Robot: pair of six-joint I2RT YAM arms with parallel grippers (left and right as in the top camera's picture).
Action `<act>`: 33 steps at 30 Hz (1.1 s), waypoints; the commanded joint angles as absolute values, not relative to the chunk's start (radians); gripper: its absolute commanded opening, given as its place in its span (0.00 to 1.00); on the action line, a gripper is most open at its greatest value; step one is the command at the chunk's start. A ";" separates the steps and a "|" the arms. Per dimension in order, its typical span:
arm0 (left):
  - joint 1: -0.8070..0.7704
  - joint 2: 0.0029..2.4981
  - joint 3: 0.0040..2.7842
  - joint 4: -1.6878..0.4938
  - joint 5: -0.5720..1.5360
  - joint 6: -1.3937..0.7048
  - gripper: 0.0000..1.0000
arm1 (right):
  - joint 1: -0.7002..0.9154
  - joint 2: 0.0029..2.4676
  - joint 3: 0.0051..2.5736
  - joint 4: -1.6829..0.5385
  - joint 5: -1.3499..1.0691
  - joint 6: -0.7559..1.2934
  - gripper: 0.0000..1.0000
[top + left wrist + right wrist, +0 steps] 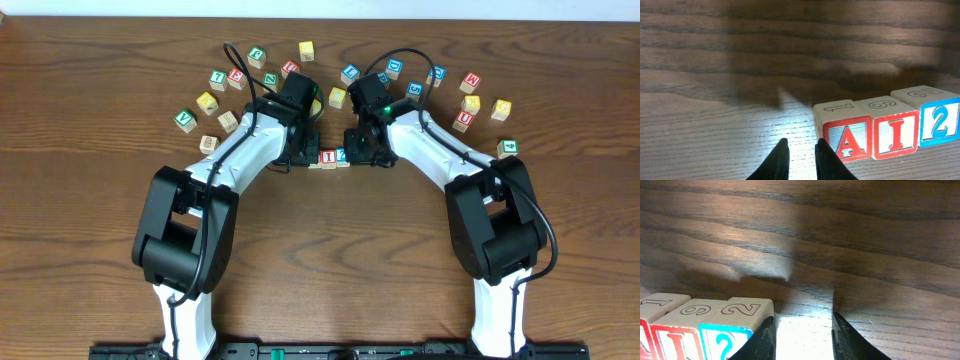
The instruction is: Spell out AI2
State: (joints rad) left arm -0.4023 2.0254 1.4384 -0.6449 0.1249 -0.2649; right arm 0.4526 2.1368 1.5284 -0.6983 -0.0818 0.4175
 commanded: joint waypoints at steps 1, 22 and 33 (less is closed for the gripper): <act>-0.405 2.033 1.430 -0.642 0.124 -0.233 0.19 | 0.471 2.146 1.522 -0.695 -0.096 0.433 0.32; -0.372 2.004 1.466 -0.681 0.123 -0.150 0.19 | 0.440 2.073 1.525 -0.723 -0.059 0.429 0.36; -0.257 1.776 1.467 -0.731 0.119 -0.128 0.19 | 0.354 1.891 1.525 -0.761 -0.058 0.354 0.40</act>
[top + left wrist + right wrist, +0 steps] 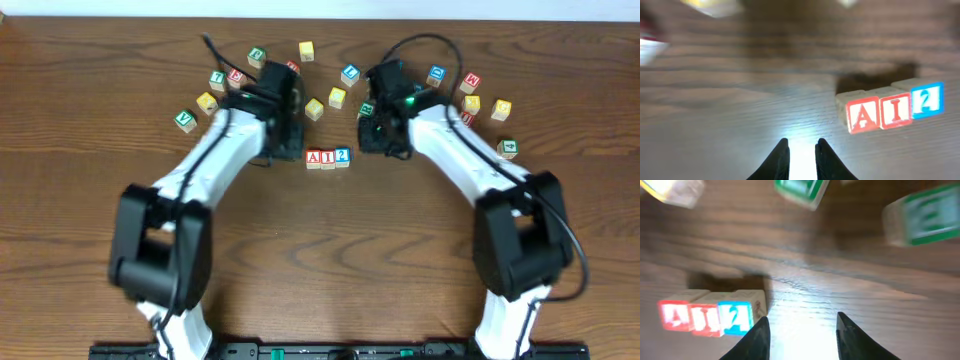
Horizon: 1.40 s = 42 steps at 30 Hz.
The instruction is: Spell out AI2
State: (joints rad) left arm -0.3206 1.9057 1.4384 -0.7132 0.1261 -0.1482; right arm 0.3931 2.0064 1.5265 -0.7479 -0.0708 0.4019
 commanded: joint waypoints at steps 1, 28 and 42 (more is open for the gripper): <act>-0.235 1.739 1.467 -0.738 0.119 -0.128 0.20 | 0.344 1.870 1.525 -0.768 -0.058 0.348 0.40; -0.005 1.274 1.464 -0.883 0.120 -0.128 0.98 | 0.171 1.340 1.525 -0.955 -0.051 0.264 0.99; -0.005 1.274 1.464 -0.883 0.120 -0.128 0.98 | 0.171 1.283 1.524 -0.979 -0.059 0.265 0.99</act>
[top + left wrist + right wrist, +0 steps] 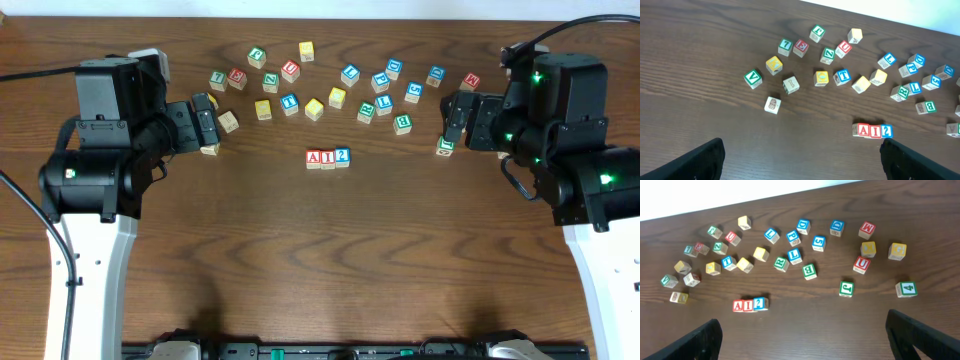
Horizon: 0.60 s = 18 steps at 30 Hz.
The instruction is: Spell out AI2
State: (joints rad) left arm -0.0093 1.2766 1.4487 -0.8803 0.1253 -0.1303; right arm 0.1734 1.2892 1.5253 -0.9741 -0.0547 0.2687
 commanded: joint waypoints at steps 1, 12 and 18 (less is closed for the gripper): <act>-0.005 1.274 1.464 -0.883 0.120 -0.128 0.98 | 0.171 1.283 1.524 -0.984 -0.059 0.265 0.99; -0.005 1.274 1.464 -0.883 0.120 -0.128 0.98 | 0.170 1.283 1.524 -1.148 0.036 0.253 0.99; -0.005 1.274 1.464 -0.883 0.120 -0.128 0.98 | 0.170 1.283 1.524 -1.119 0.089 0.253 0.99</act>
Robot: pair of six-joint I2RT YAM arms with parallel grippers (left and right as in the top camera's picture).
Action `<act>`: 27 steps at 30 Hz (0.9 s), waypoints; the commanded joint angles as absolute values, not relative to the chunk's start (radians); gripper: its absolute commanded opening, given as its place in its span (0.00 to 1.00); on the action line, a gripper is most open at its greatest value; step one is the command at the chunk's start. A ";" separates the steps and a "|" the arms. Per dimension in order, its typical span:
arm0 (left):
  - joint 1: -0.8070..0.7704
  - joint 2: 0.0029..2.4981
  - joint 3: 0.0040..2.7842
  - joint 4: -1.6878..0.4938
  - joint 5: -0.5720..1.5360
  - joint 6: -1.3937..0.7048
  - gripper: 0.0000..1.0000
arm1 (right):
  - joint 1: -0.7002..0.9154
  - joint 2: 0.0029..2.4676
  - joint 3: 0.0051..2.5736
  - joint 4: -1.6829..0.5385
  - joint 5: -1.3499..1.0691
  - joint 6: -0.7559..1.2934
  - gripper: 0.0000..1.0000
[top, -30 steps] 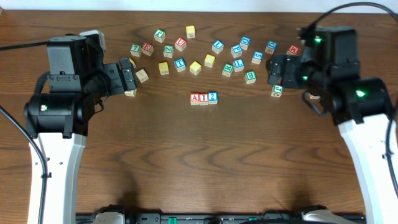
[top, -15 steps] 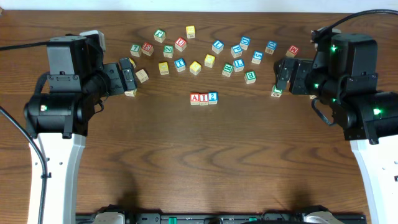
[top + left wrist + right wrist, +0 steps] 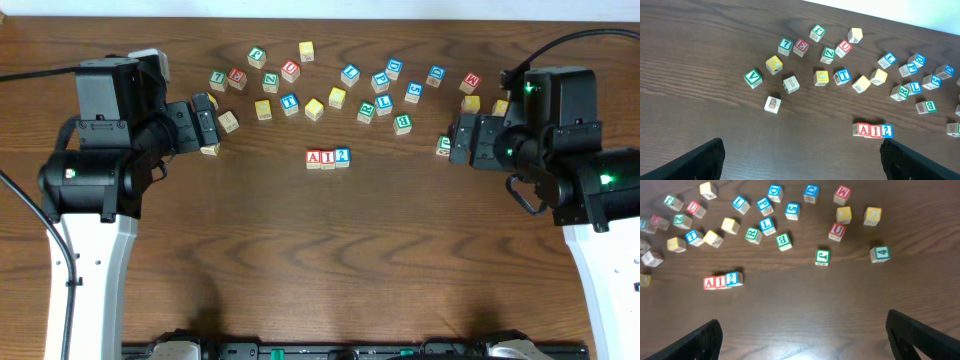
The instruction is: Spell out AI2
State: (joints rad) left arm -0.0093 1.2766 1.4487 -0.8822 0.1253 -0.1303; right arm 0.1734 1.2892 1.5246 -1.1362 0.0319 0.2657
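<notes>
Three blocks stand touching in a row at the table's middle: red A (image 3: pixel 314 158), red I (image 3: pixel 327 158), blue 2 (image 3: pixel 342 156). The row also shows in the left wrist view (image 3: pixel 872 131) and the right wrist view (image 3: pixel 722 281). My left gripper (image 3: pixel 205 125) is raised far to the row's left, and its jaws (image 3: pixel 800 152) are open wide and hold nothing. My right gripper (image 3: pixel 460 140) is raised far to the row's right. It is also open wide and empty (image 3: pixel 802 330).
Several loose letter and number blocks lie scattered in an arc across the far half of the table, among them a green J block (image 3: pixel 822 256), a green 4 block (image 3: pixel 880 253) and a green V block (image 3: pixel 752 78). A pale block (image 3: pixel 228 121) lies by my left gripper.
My right arm has shifted a little toward the near side, so the blocks sit higher in its wrist view. The left arm and the A-I-2 row are unchanged.
Both grippers were down at the table, flanking the A-I-2 row, the left one nearly shut. Then they were lifted slightly off it. Later both arms were raised far out to the sides with jaws wide open, and the row stood untouched throughout.
</notes>
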 commanded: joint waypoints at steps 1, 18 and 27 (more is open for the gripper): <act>-0.005 1.274 1.464 -0.883 0.120 -0.128 0.98 | 0.170 1.283 1.524 -1.108 0.104 0.253 0.99; -0.005 1.274 1.464 -0.883 0.120 -0.128 0.98 | 0.006 1.006 1.097 -0.511 0.097 0.159 0.99; -0.005 1.274 1.464 -0.883 0.120 -0.128 0.97 | -0.021 0.627 0.530 -0.028 0.080 0.159 0.99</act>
